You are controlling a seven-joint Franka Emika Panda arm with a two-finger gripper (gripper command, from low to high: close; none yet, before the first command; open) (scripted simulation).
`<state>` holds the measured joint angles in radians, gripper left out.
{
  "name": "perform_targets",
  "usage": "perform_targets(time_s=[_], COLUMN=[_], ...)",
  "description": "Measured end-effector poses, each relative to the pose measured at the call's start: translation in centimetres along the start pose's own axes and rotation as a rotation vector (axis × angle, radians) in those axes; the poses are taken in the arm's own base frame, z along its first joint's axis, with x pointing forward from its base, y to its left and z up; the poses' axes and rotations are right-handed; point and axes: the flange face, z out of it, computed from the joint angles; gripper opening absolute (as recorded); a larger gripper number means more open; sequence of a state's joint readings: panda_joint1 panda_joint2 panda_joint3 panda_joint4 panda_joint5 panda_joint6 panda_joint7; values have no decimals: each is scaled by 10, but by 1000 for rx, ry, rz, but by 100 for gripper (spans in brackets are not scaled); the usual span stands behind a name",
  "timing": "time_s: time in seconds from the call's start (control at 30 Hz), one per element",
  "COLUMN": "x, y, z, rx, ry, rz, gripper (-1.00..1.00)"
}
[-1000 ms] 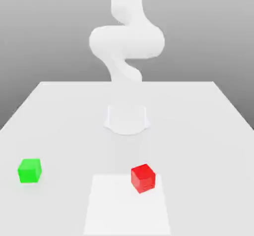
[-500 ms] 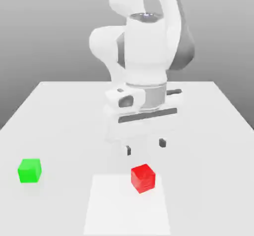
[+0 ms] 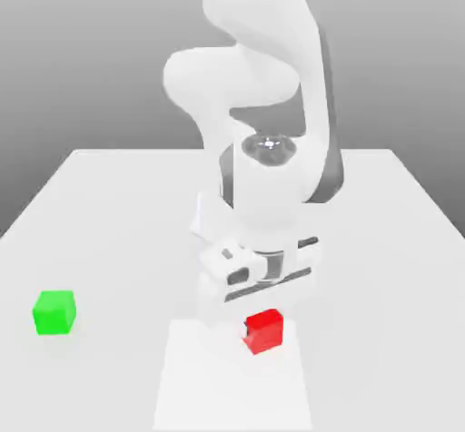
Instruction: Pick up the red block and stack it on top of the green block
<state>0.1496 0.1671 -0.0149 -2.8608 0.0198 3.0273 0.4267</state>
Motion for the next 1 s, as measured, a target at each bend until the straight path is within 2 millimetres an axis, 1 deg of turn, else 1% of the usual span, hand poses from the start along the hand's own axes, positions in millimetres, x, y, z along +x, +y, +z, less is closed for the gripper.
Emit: perform_targets(time_s=[0.2,0.23,0.27,0.33,0.4,0.47,0.57,0.67,0.7,0.77,0.83,0.9,0.93,1.0], x=[0,7,16,36,53,64,68,57,54,53,56,56,55,55], y=[0,12,26,63,108,156,233,311,327,337,333,333,333,332], z=[-49,-54,-59,-65,-70,-75,-83,-91,-91,-78,-60,-39,-32,-32], rx=[0,1,1,3,5,6,5,3,3,3,4,3,2,2], ry=[0,0,0,-1,-1,0,0,-1,-1,1,2,1,0,0], rz=[1,19,35,70,110,151,211,268,273,272,253,251,251,251], gripper=[-100,-100,-100,-100,-100,-100,-100,-100,-100,-100,-100,-100,100,100])
